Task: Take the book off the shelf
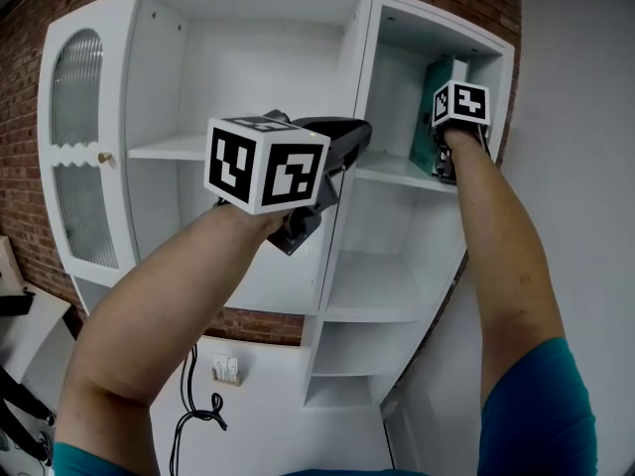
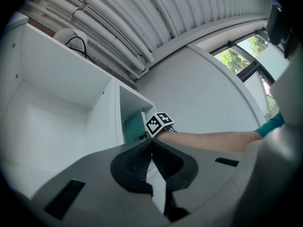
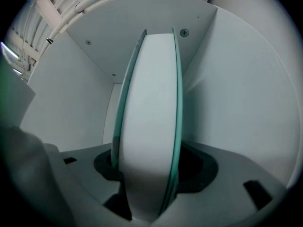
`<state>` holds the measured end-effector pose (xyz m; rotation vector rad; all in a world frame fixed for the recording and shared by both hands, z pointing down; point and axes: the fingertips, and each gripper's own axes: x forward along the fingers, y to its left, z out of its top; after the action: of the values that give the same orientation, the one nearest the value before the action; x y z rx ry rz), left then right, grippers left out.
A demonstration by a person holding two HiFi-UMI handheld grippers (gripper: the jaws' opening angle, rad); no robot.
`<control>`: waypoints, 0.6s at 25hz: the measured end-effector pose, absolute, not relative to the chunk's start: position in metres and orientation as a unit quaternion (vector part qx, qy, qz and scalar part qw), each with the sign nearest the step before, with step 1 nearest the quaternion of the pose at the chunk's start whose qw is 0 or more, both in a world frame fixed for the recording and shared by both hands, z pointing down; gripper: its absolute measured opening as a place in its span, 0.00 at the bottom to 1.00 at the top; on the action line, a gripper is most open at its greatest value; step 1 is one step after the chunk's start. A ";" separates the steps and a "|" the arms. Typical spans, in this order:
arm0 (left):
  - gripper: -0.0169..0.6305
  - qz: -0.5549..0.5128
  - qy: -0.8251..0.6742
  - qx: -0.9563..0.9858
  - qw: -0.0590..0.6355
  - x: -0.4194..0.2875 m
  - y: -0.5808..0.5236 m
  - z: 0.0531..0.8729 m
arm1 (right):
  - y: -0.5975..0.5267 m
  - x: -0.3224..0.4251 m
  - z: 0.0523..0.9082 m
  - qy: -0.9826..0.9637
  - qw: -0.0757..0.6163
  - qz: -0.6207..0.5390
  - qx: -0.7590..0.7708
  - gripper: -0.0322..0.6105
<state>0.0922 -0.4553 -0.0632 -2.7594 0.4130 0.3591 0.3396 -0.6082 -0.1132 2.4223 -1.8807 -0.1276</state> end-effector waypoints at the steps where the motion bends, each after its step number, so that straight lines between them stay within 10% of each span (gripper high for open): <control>1: 0.05 0.126 0.145 -0.968 0.162 0.091 -0.457 -0.062 | -0.609 0.342 -0.113 -0.608 0.032 -0.042 0.792 0.42; 15: 0.05 0.121 0.162 -0.966 0.164 0.083 -0.464 -0.060 | -0.596 0.340 -0.115 -0.611 0.012 -0.041 0.791 0.30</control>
<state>0.0825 -0.4640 -0.0595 -2.7531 0.4618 0.3450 0.3404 -0.5964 -0.1151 2.4642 -1.9043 -0.1269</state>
